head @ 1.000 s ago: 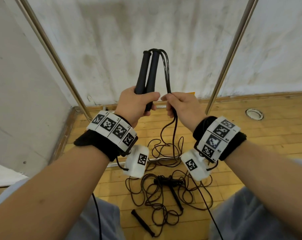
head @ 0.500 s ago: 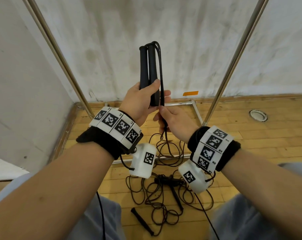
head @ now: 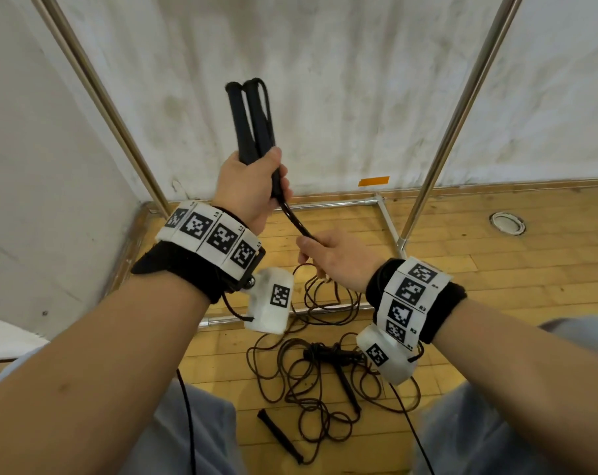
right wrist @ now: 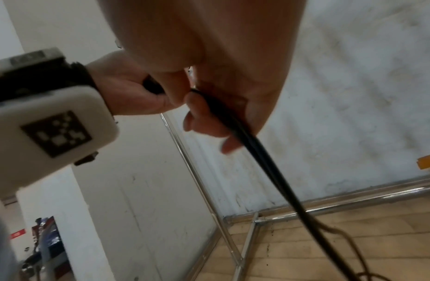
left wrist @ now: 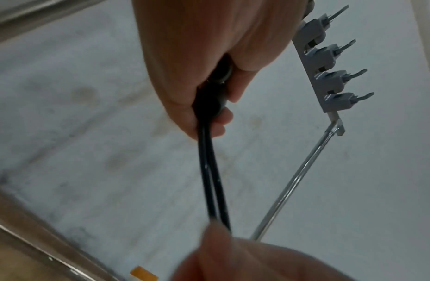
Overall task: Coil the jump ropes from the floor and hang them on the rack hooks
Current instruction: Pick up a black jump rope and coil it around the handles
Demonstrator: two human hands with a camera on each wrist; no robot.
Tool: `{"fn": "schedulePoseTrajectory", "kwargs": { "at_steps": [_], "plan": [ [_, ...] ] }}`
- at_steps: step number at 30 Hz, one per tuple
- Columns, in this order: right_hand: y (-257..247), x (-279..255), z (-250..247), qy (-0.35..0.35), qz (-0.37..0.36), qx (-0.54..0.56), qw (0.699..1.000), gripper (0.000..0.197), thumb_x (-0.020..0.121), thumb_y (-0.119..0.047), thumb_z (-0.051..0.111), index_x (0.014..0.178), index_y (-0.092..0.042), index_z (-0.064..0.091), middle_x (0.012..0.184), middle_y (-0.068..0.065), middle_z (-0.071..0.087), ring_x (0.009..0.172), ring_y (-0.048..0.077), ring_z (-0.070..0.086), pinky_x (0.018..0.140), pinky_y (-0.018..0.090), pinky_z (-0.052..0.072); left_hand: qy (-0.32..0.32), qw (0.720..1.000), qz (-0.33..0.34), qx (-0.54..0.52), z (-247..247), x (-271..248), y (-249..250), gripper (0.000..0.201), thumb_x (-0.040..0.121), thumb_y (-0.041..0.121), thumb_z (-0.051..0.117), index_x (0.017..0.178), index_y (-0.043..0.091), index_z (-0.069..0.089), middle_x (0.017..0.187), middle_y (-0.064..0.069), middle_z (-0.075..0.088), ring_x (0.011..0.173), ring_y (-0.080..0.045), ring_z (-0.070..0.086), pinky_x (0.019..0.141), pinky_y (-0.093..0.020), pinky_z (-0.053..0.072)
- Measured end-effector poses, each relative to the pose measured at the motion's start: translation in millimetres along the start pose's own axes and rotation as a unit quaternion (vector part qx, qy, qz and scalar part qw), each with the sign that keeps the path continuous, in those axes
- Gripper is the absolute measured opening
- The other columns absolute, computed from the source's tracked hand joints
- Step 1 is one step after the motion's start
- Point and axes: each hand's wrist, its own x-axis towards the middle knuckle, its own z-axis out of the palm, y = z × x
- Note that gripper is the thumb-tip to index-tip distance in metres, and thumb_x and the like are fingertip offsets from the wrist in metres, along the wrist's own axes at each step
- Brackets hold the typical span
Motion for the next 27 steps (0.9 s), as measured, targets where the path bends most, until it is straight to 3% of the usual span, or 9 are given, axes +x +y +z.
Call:
{"fn": "schedulePoseTrajectory", "kwargs": {
  "at_steps": [3, 6, 8, 11, 14, 17, 20, 24, 27],
  "plan": [
    [3, -1, -12, 0.017, 0.0, -0.036, 0.999, 0.028, 0.095, -0.037, 0.047, 0.078, -0.02, 0.061, 0.057, -0.005, 0.044, 0.046, 0.009, 0.039, 0.048, 0.023, 0.036, 0.049, 0.992, 0.067, 0.096, -12, 10, -2, 0.006, 0.092, 0.011, 0.057, 0.089, 0.011, 0.052, 0.067, -0.004, 0.053, 0.049, -0.015, 0.053, 0.055, -0.032, 0.054],
    [3, -3, -24, 0.012, -0.02, -0.11, 0.994, 0.043, 0.095, -0.045, 0.044, 0.063, -0.016, 0.048, 0.056, -0.002, 0.039, 0.05, 0.014, 0.038, 0.053, 0.028, 0.033, 0.071, 0.954, 0.126, 0.262, -28, 21, -8, 0.007, 0.089, 0.015, 0.057, 0.093, 0.015, 0.051, 0.077, -0.009, 0.057, 0.061, -0.024, 0.06, 0.064, -0.044, 0.058],
    [2, -4, -30, 0.022, -0.035, -0.126, 0.991, 0.045, 0.095, -0.044, 0.043, 0.058, -0.019, 0.039, 0.055, -0.005, 0.034, 0.049, 0.011, 0.034, 0.052, 0.028, 0.029, 0.051, 0.906, 0.134, 0.398, -38, 26, -14, 0.015, 0.09, 0.022, 0.056, 0.103, 0.018, 0.051, 0.084, -0.005, 0.06, 0.074, -0.026, 0.063, 0.066, -0.041, 0.054],
    [2, -1, -42, 0.068, -0.055, -0.138, 0.987, 0.034, 0.096, -0.036, 0.046, 0.064, -0.026, 0.047, 0.057, -0.01, 0.041, 0.052, 0.006, 0.039, 0.052, 0.023, 0.028, -0.009, 0.796, 0.13, 0.591, -46, 25, -26, 0.024, 0.092, 0.029, 0.054, 0.114, 0.02, 0.05, 0.077, 0.006, 0.053, 0.072, -0.019, 0.058, 0.066, -0.033, 0.047],
    [6, 2, -52, 0.121, -0.06, -0.161, 0.978, 0.024, 0.096, -0.032, 0.046, 0.073, -0.029, 0.051, 0.065, -0.013, 0.047, 0.059, 0.002, 0.044, 0.051, 0.013, 0.028, -0.089, 0.783, 0.082, 0.61, -45, 18, -32, 0.029, 0.093, 0.038, 0.053, 0.115, 0.02, 0.05, 0.084, -0.001, 0.061, 0.075, -0.021, 0.065, 0.068, -0.039, 0.057],
    [9, 5, -57, 0.162, -0.053, -0.182, 0.968, 0.019, 0.097, -0.033, 0.045, 0.083, -0.023, 0.053, 0.067, -0.012, 0.048, 0.061, 0.003, 0.044, 0.052, 0.016, 0.026, -0.176, 0.793, 0.068, 0.579, -40, 7, -30, 0.033, 0.087, 0.056, 0.054, 0.102, 0.027, 0.052, 0.076, -0.001, 0.064, 0.058, -0.014, 0.066, 0.046, -0.025, 0.052],
    [4, 4, -58, 0.184, -0.088, -0.186, 0.961, 0.016, 0.097, -0.033, 0.045, 0.086, -0.024, 0.053, 0.066, -0.013, 0.049, 0.061, 0.003, 0.046, 0.052, 0.016, 0.028, -0.242, 0.735, 0.092, 0.626, -30, -2, -31, 0.041, 0.078, 0.064, 0.059, 0.087, 0.025, 0.054, 0.068, 0.002, 0.059, 0.053, -0.012, 0.057, 0.047, -0.025, 0.044],
    [-6, -2, -53, 0.167, -0.166, -0.212, 0.949, 0.022, 0.097, -0.035, 0.043, 0.092, -0.019, 0.058, 0.069, -0.015, 0.049, 0.063, 0.0, 0.045, 0.056, 0.015, 0.029, -0.244, 0.653, 0.086, 0.712, -20, -9, -47, 0.028, 0.086, 0.046, 0.061, 0.101, 0.022, 0.054, 0.084, 0.003, 0.059, 0.075, -0.017, 0.057, 0.068, -0.032, 0.048],
    [-8, -3, -57, 0.18, -0.161, -0.246, 0.939, 0.031, 0.094, -0.044, 0.045, 0.088, -0.017, 0.059, 0.067, -0.011, 0.049, 0.062, 0.003, 0.045, 0.055, 0.021, 0.031, -0.246, 0.635, 0.097, 0.726, -14, -16, -55, 0.019, 0.089, 0.021, 0.053, 0.108, 0.023, 0.048, 0.082, 0.005, 0.055, 0.074, -0.016, 0.055, 0.062, -0.027, 0.043]
  ]
}}
